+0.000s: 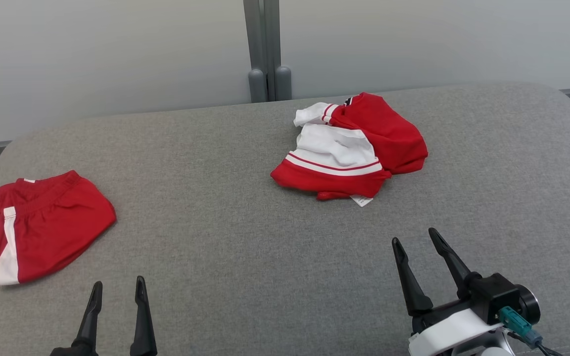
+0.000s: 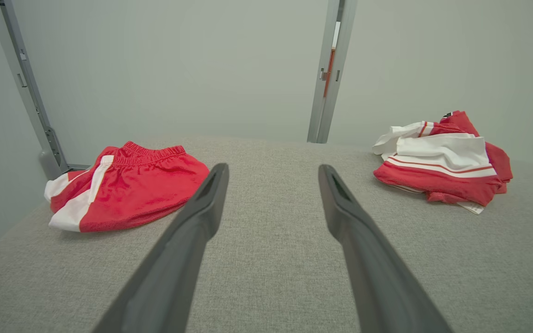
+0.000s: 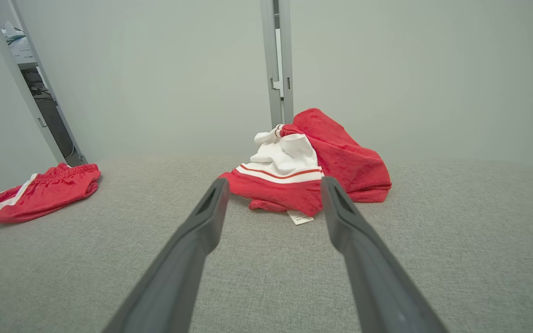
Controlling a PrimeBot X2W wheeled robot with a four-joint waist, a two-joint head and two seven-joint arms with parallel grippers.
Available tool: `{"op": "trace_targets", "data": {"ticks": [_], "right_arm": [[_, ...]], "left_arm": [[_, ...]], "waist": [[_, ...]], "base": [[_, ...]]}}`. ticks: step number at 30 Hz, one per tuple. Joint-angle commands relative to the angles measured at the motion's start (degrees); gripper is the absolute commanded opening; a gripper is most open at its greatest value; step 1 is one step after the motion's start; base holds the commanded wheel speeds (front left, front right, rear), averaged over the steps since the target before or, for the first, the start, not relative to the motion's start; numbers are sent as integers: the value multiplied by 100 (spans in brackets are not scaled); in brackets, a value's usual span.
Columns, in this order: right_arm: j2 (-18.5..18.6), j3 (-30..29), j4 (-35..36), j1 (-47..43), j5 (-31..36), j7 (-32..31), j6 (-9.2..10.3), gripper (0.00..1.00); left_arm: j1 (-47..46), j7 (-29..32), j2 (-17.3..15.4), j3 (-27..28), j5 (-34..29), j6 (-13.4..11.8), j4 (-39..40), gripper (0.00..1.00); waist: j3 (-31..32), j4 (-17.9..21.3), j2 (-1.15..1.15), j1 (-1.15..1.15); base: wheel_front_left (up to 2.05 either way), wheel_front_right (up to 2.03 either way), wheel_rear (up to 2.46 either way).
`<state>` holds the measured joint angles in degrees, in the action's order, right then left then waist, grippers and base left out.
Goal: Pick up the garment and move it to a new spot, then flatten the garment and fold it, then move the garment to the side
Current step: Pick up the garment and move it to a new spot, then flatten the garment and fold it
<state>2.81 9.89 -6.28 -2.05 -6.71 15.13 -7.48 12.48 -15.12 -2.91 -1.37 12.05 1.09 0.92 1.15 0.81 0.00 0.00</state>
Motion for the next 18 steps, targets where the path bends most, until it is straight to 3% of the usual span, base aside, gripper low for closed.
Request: {"op": "trace_targets", "data": {"ticks": [1,18], "right_arm": [[15,11,-18,22,-23,3,-3,100],[14,62,-65,31,-69,3,-3,100]], "left_arm": [[-24,-5,0,-2,-57,26,-24,100],[-67,-5,0,-103,-140,44,-215,100]], "waist": [[-3,-5,0,0],[23,1,0,0]], "base": [[0,0,0],[0,0,0]]}}
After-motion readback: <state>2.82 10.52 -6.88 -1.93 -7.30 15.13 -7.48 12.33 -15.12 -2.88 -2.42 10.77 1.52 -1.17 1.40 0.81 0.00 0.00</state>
